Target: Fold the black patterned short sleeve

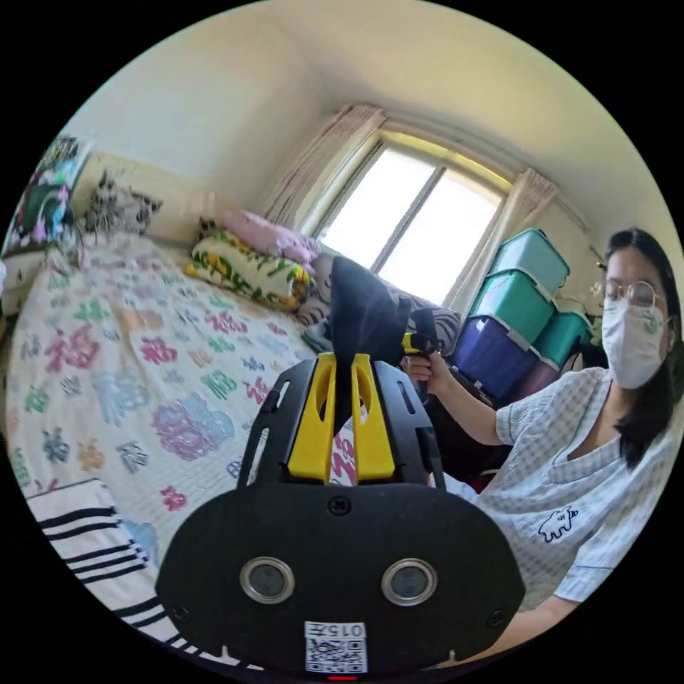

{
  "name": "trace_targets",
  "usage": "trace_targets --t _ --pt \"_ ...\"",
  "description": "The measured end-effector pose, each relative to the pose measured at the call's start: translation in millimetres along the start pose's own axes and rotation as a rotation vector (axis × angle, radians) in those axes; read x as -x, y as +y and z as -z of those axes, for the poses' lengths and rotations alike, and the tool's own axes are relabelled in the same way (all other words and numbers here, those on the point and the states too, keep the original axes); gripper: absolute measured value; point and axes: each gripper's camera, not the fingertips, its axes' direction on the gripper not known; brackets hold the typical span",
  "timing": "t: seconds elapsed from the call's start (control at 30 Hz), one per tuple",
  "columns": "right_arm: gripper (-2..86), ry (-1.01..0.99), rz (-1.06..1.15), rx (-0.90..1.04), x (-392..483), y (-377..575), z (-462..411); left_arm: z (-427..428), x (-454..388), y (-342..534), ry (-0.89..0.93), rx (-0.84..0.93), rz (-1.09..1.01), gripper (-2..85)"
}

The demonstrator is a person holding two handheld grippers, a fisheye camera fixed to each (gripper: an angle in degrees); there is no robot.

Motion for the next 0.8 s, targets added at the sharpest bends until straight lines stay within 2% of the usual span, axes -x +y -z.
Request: trace_targets --t 0.2,0.3,0.43,0.57,0.67,0.73,0.8 --pt "2.0 -0.151 0.118 0.041 77.2 -24.0 -108.6 129.6 -60.7 -3.5 -0.251 -0.055 -0.096 1.3" --pt "2.0 -0.235 0.071 0.074 89.7 -30.2 -166.4 170.2 -72.4 0.5 -0.378 -0.027 -0.07 1.5" --pt "2.2 -0.298 -0.072 0.126 76.5 -29.0 -251.0 195.0 -41.3 13.9 -0.498 0.04 0.082 1.9" --pt "2.9 -0.168 -0.243 0.147 35.7 -16.7 -324.3 178.2 33.4 39.0 -0.591 0.152 0.271 3.3" --pt "4.4 0.008 -0.452 0.258 -15.8 6.2 -382.8 150.1 103.9 78.4 -0.749 0.255 0.544 5.2" --pt "5.4 0.075 -0.572 0.317 -44.4 27.6 -392.1 141.2 114.9 106.2 -0.848 0.142 0.652 5.8" --pt "5.4 0.063 -0.557 0.271 -51.9 38.2 -378.0 133.0 108.5 119.9 -0.82 0.03 0.639 6.3"
